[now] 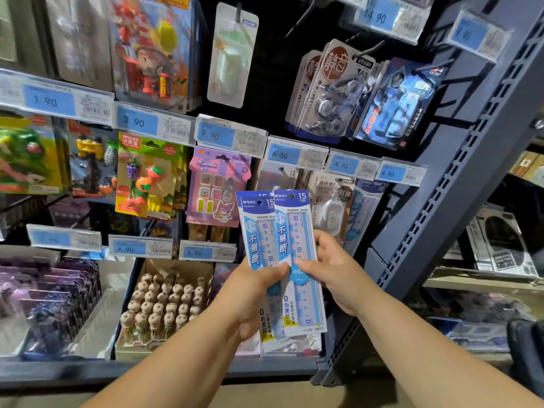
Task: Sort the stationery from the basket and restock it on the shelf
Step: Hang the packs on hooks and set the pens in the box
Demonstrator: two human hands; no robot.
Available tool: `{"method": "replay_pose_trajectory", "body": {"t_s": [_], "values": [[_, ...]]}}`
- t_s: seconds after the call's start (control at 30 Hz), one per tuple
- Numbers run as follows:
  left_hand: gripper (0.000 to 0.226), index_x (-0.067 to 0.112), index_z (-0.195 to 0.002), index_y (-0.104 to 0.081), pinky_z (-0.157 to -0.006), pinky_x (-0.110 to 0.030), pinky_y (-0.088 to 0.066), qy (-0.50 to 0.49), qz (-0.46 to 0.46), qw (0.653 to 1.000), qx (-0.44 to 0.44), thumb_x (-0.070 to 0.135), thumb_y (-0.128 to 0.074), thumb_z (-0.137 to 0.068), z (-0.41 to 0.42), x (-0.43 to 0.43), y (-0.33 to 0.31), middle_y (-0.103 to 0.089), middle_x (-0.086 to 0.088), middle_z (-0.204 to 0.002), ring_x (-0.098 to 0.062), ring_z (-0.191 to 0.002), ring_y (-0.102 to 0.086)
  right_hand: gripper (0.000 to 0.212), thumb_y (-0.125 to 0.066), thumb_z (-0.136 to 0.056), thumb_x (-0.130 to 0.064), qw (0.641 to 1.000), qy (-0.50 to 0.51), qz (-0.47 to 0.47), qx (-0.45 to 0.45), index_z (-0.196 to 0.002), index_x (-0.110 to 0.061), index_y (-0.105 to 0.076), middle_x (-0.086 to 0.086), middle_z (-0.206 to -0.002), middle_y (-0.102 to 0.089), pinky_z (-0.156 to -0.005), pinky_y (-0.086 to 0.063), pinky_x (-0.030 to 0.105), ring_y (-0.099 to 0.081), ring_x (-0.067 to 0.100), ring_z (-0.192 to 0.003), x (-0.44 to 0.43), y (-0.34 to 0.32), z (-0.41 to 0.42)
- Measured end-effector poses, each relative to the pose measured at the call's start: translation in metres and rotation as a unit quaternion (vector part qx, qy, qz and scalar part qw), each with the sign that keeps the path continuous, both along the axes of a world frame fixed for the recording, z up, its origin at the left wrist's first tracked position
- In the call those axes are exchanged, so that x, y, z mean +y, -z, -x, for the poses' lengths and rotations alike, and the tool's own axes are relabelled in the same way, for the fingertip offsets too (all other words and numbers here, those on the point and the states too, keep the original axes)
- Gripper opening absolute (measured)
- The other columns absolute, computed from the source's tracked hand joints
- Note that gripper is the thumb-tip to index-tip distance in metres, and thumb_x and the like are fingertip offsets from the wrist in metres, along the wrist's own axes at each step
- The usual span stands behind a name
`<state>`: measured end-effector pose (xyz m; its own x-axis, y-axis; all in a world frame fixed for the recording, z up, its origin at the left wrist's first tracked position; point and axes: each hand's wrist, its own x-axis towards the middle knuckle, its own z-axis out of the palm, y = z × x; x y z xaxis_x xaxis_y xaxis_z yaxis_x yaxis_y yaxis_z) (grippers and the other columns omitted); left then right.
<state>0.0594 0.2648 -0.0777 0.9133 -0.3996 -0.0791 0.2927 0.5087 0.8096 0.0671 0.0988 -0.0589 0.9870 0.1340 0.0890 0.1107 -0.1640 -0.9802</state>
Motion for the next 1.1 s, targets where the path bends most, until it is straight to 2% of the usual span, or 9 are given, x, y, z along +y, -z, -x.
{"method": "replay_pose_trajectory", "body": {"t_s": [0.23, 0.33, 0.43, 0.5, 0.57, 0.67, 0.8, 0.9, 1.1], "values": [[0.017, 0.005, -0.105, -0.067, -0.074, -0.033, -0.054, -0.029, -0.026, 0.999, 0.031, 0.004, -0.064, -0.088, -0.005, -0.005, 0.006, -0.075, -0.008, -0.085, -0.017, -0.077, -0.072, 0.04, -0.05, -0.097, -0.008, 0.981, 0.147, -0.125, -0.012, -0.133, -0.025, -0.053, 0.001, -0.12, -0.069, -0.086, -0.056, 0.038, -0.066, 0.021, -0.108, -0.054, 0.001, -0.004], [0.019, 0.005, -0.099, -0.07, -0.072, -0.032, -0.055, -0.014, -0.036, 0.999, 0.027, 0.01, -0.069, -0.081, -0.003, -0.009, 0.006, -0.075, -0.01, -0.086, -0.018, -0.078, -0.072, 0.041, -0.048, -0.099, -0.01, 0.971, 0.208, -0.116, -0.01, -0.137, -0.027, -0.051, -0.002, -0.117, -0.07, -0.082, -0.055, 0.037, -0.068, 0.018, -0.103, -0.079, 0.006, -0.001], [0.022, 0.006, -0.095, -0.069, -0.075, -0.035, -0.053, -0.001, -0.035, 0.999, 0.026, 0.013, -0.071, -0.075, -0.001, -0.011, 0.004, -0.074, -0.01, -0.083, -0.022, -0.081, -0.07, 0.042, -0.045, -0.101, -0.01, 0.962, 0.246, -0.115, -0.027, -0.133, -0.036, -0.048, -0.014, -0.109, -0.07, -0.08, -0.053, 0.031, -0.068, 0.008, -0.098, -0.088, 0.006, -0.001], [0.027, 0.006, -0.096, -0.067, -0.074, -0.035, -0.053, 0.005, -0.041, 0.999, 0.029, 0.015, -0.071, -0.072, 0.0, -0.013, 0.005, -0.075, -0.009, -0.081, -0.023, -0.086, -0.07, 0.044, -0.044, -0.101, -0.009, 0.955, 0.27, -0.118, -0.04, -0.136, -0.037, -0.046, -0.013, -0.114, -0.067, -0.079, -0.052, 0.029, -0.067, 0.007, -0.099, -0.093, 0.005, -0.003], [0.023, 0.006, -0.098, -0.066, -0.08, -0.037, -0.053, 0.003, -0.04, 0.999, 0.033, 0.014, -0.07, -0.077, 0.0, -0.015, 0.007, -0.075, -0.009, -0.081, -0.025, -0.09, -0.069, 0.046, -0.045, -0.101, -0.009, 0.95, 0.285, -0.118, -0.048, -0.141, -0.034, -0.044, -0.008, -0.122, -0.065, -0.082, -0.052, 0.03, -0.065, 0.011, -0.105, -0.096, 0.003, -0.006], [0.02, 0.008, -0.102, -0.064, -0.086, -0.039, -0.052, -0.001, -0.034, 0.999, 0.042, 0.014, -0.066, -0.083, -0.002, -0.015, 0.011, -0.076, -0.01, -0.086, -0.026, -0.092, -0.069, 0.047, -0.045, -0.101, -0.008, 0.948, 0.299, -0.098, -0.056, -0.14, -0.036, -0.046, -0.01, -0.12, -0.065, -0.083, -0.053, 0.032, -0.066, 0.01, -0.102, -0.096, 0.001, -0.013], [0.027, 0.008, -0.113, -0.062, -0.072, -0.032, -0.056, 0.003, -0.038, 0.998, 0.04, 0.019, -0.063, -0.088, -0.005, -0.01, 0.01, -0.076, -0.009, -0.088, -0.02, -0.08, -0.072, 0.047, -0.045, -0.101, -0.008, 0.935, 0.343, -0.068, -0.058, -0.14, -0.035, -0.047, -0.006, -0.126, -0.062, -0.097, -0.049, 0.042, -0.062, 0.016, -0.11, -0.09, 0.001, -0.023], [0.036, 0.004, -0.117, -0.062, -0.058, -0.025, -0.054, 0.019, -0.058, 0.998, 0.034, 0.029, -0.061, -0.09, -0.004, -0.006, 0.007, -0.075, -0.01, -0.089, -0.014, -0.073, -0.073, 0.045, -0.047, -0.101, -0.013, 0.926, 0.369, -0.058, -0.057, -0.141, -0.034, -0.046, -0.005, -0.126, -0.061, -0.095, -0.05, 0.041, -0.061, 0.017, -0.109, -0.087, 0.001, -0.028], [0.033, 0.009, -0.112, -0.065, -0.068, -0.03, -0.052, 0.01, -0.063, 0.998, 0.028, 0.033, -0.061, -0.09, -0.002, -0.001, 0.005, -0.076, -0.012, -0.098, -0.017, -0.08, -0.074, 0.045, -0.046, -0.101, -0.015, 0.916, 0.393, -0.057, -0.061, -0.14, -0.038, -0.046, -0.007, -0.125, -0.06, -0.095, -0.05, 0.043, -0.061, 0.017, -0.109, -0.084, 0.007, -0.036]]}}
